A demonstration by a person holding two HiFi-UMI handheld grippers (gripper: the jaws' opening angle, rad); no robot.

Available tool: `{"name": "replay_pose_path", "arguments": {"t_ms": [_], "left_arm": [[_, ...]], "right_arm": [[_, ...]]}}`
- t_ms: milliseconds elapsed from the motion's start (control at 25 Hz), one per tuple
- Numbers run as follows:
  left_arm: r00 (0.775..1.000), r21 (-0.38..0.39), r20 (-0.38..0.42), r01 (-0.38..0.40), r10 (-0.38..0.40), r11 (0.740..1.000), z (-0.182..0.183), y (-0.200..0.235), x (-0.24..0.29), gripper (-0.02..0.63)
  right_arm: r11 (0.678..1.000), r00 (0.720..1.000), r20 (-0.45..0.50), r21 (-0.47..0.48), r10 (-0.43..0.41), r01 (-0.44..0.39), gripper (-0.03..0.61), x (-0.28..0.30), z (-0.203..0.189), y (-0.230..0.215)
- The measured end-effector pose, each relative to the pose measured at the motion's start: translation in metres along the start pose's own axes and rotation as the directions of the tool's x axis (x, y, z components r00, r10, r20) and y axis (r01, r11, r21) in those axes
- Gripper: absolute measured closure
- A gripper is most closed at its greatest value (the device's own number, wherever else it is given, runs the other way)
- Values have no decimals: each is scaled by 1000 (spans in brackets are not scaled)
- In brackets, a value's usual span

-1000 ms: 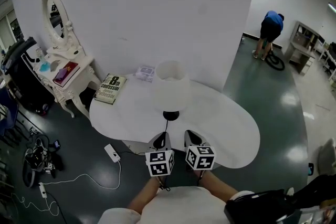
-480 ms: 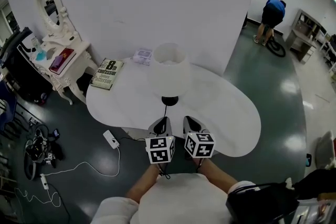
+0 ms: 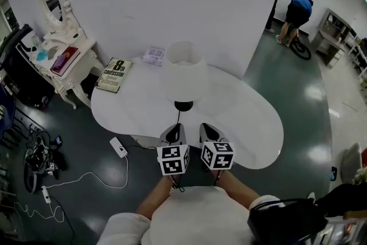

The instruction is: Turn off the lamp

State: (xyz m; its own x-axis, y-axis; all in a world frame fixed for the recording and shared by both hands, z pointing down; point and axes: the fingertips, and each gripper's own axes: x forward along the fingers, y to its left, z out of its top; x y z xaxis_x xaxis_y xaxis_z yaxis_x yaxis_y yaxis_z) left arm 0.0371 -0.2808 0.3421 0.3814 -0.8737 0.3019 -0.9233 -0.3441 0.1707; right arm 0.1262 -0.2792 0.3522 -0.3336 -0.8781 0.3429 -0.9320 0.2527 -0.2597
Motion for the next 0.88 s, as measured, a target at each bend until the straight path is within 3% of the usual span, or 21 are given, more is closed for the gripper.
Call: {"name": "replay_pose_path", "arguments": {"t_ms": [880], "left_arm": [[1000,9,-13,10,-10,1000,-4,-6,6,606]], "right_arm": [[1000,1000,-9,-28,-4,4,580,1,0,-5]]}}
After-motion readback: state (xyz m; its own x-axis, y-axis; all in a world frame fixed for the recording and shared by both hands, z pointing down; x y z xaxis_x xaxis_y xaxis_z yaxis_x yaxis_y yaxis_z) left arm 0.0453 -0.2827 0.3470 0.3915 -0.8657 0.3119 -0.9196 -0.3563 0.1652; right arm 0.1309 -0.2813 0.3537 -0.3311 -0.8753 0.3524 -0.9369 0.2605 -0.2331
